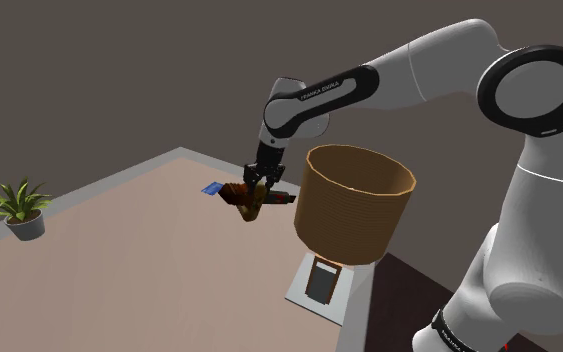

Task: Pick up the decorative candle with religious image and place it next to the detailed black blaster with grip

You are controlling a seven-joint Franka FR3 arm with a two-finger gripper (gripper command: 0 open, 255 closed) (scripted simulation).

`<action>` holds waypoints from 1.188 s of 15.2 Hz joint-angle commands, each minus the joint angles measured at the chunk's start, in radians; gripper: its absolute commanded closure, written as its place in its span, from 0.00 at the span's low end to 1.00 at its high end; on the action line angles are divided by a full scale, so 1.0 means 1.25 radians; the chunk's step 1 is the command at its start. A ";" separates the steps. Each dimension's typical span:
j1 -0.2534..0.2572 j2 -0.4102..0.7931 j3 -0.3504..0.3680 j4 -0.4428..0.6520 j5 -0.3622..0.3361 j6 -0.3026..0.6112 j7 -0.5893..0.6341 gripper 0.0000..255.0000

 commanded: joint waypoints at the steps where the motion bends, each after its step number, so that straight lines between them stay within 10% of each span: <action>1: 0.000 0.001 0.000 0.000 0.000 0.000 0.000 1.00; 18: -0.001 -0.045 -0.003 0.061 -0.015 -0.105 0.024 1.00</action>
